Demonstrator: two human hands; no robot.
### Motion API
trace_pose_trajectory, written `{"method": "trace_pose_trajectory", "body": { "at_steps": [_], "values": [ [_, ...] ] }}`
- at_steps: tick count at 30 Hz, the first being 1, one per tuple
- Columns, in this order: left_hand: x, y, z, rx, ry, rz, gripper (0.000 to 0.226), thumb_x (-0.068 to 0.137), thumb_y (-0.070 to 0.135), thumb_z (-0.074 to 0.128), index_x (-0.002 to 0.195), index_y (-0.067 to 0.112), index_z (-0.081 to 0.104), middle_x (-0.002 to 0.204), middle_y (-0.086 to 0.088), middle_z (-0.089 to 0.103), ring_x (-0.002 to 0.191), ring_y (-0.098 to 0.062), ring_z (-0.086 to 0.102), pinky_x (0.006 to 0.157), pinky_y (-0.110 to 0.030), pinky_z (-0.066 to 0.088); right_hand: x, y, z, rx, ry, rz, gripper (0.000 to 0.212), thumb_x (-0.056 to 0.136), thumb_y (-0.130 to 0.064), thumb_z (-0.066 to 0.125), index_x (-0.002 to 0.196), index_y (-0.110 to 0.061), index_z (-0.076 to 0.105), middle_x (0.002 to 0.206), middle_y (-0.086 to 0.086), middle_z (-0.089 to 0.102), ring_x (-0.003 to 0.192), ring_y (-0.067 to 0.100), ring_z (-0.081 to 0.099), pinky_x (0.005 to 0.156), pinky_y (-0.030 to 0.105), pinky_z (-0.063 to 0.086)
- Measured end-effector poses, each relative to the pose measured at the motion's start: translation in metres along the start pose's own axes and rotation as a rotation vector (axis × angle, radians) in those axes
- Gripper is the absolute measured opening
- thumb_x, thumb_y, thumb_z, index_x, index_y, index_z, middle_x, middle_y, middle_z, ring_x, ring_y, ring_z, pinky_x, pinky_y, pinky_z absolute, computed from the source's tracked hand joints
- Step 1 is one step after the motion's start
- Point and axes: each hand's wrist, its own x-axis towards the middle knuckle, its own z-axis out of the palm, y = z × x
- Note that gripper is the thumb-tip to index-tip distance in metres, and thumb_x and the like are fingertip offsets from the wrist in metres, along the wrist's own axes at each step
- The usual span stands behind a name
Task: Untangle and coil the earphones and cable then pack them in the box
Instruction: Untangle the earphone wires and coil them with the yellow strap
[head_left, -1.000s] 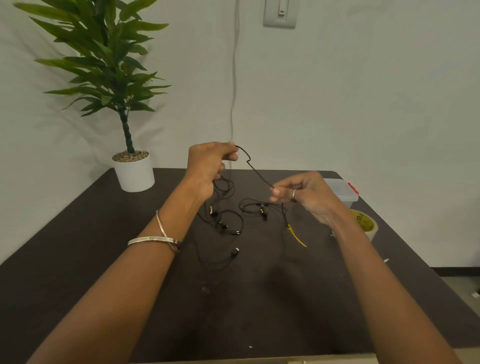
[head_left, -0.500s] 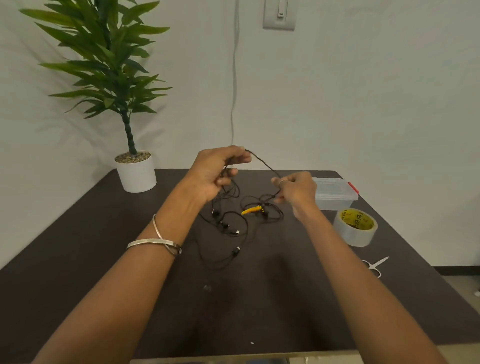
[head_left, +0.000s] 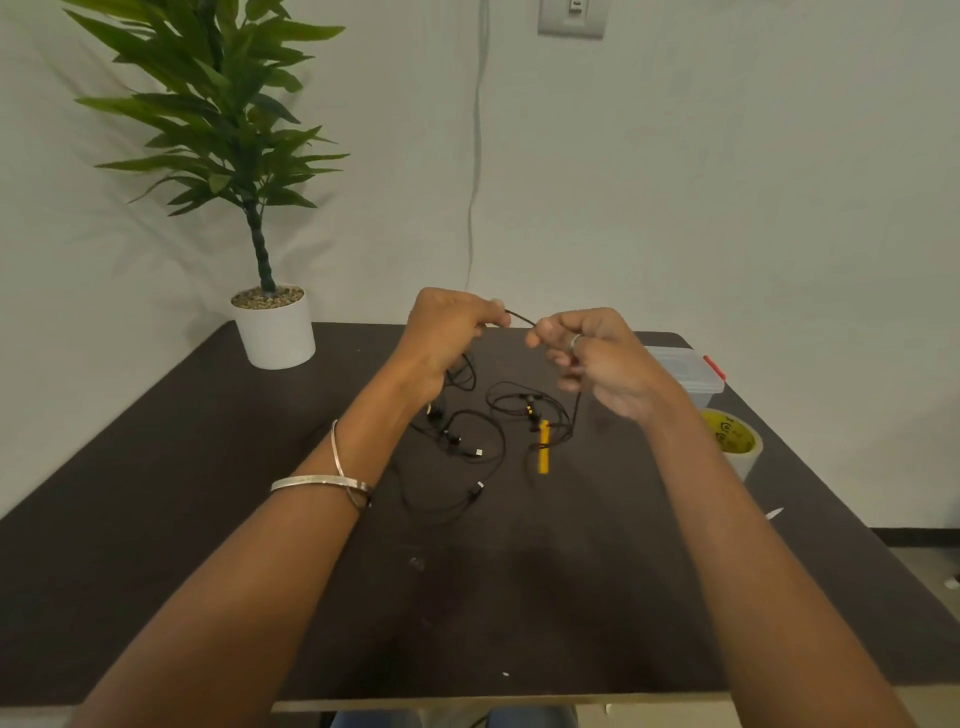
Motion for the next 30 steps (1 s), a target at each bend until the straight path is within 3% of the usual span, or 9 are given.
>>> {"method": "trace_pose_trajectory", "body": {
  "at_steps": [3, 11, 14, 17, 19, 21, 23, 27, 30],
  "values": [
    [0.006, 0.000, -0.012, -0.287, 0.091, -0.060, 0.010, 0.085, 0.013, 0.063, 0.082, 0.005, 0.068, 0.049, 0.007, 0.029, 0.042, -0.008, 0.020, 0.041, -0.022, 0.014, 0.000, 0.018, -0.006, -0.049, 0.014, -0.009, 0.029, 0.101, -0.016, 0.046, 0.079, -0.007, 0.061, 0.055, -0.002, 0.029, 0.042, 0.003, 0.027, 0.039, 0.015, 0.021],
    [0.026, 0.015, -0.055, -0.677, 0.315, 0.009, 0.021, 0.092, 0.016, 0.056, 0.075, 0.008, 0.064, 0.049, 0.007, 0.025, 0.041, -0.007, 0.016, 0.037, -0.021, 0.014, -0.013, 0.078, -0.045, -0.276, 0.118, 0.032, 0.033, 0.103, -0.014, 0.040, 0.076, -0.013, 0.059, 0.058, -0.002, 0.039, 0.051, 0.005, 0.034, 0.051, 0.021, 0.027],
    [0.026, 0.020, -0.055, -0.694, 0.330, 0.056, 0.021, 0.092, 0.016, 0.056, 0.075, 0.008, 0.065, 0.050, 0.006, 0.025, 0.042, -0.008, 0.016, 0.039, -0.022, 0.014, -0.011, 0.087, -0.051, -0.493, 0.110, 0.006, 0.032, 0.102, -0.009, 0.039, 0.076, -0.009, 0.057, 0.067, -0.001, 0.052, 0.065, 0.016, 0.044, 0.059, 0.024, 0.037],
    [0.025, 0.021, -0.049, -0.715, 0.327, 0.080, 0.020, 0.092, 0.017, 0.055, 0.078, 0.008, 0.067, 0.051, 0.005, 0.025, 0.043, -0.008, 0.016, 0.039, -0.023, 0.014, -0.005, 0.081, -0.052, -0.725, 0.074, 0.076, 0.026, 0.098, 0.004, 0.038, 0.086, 0.000, 0.061, 0.074, -0.001, 0.061, 0.074, 0.018, 0.057, 0.061, 0.010, 0.041],
    [0.024, 0.021, -0.045, -0.617, 0.290, 0.055, 0.018, 0.091, 0.017, 0.057, 0.080, 0.009, 0.067, 0.050, 0.007, 0.025, 0.042, -0.008, 0.016, 0.038, -0.022, 0.014, 0.000, 0.075, -0.057, -0.845, 0.005, 0.183, 0.023, 0.092, 0.005, 0.048, 0.097, -0.008, 0.066, 0.095, 0.005, 0.067, 0.095, 0.021, 0.062, 0.078, 0.019, 0.047],
    [0.021, 0.021, -0.038, -0.439, 0.200, 0.014, 0.015, 0.089, 0.017, 0.060, 0.080, 0.009, 0.069, 0.048, 0.008, 0.026, 0.042, -0.008, 0.017, 0.037, -0.022, 0.013, 0.003, 0.057, -0.056, -0.794, -0.018, 0.199, 0.032, 0.088, -0.008, 0.066, 0.120, -0.009, 0.062, 0.118, -0.001, 0.061, 0.114, 0.014, 0.054, 0.094, 0.026, 0.043],
    [0.015, 0.020, -0.027, -0.264, 0.081, -0.001, 0.012, 0.086, 0.017, 0.063, 0.081, 0.008, 0.070, 0.049, 0.007, 0.027, 0.043, -0.009, 0.017, 0.038, -0.021, 0.013, 0.004, 0.030, -0.043, -0.484, 0.013, 0.066, 0.054, 0.085, -0.017, 0.071, 0.135, -0.009, 0.051, 0.130, -0.006, 0.056, 0.122, 0.008, 0.051, 0.104, 0.026, 0.040],
    [0.005, 0.020, -0.005, -0.092, -0.078, 0.018, 0.016, 0.086, 0.021, 0.064, 0.077, 0.011, 0.073, 0.049, 0.005, 0.028, 0.044, -0.010, 0.019, 0.041, -0.021, 0.015, 0.003, -0.021, -0.003, -0.162, -0.019, -0.119, 0.035, 0.094, -0.023, 0.060, 0.124, -0.006, 0.059, 0.102, 0.001, 0.072, 0.095, 0.013, 0.068, 0.087, 0.023, 0.053],
    [0.003, 0.021, -0.006, -0.037, -0.119, 0.044, 0.022, 0.088, 0.026, 0.064, 0.077, 0.010, 0.073, 0.048, 0.006, 0.031, 0.043, -0.011, 0.020, 0.042, -0.021, 0.017, 0.000, -0.029, 0.007, -0.114, -0.025, -0.108, 0.021, 0.098, -0.015, 0.053, 0.094, -0.002, 0.069, 0.059, 0.002, 0.055, 0.050, 0.012, 0.051, 0.052, 0.024, 0.048]
  ]
}}
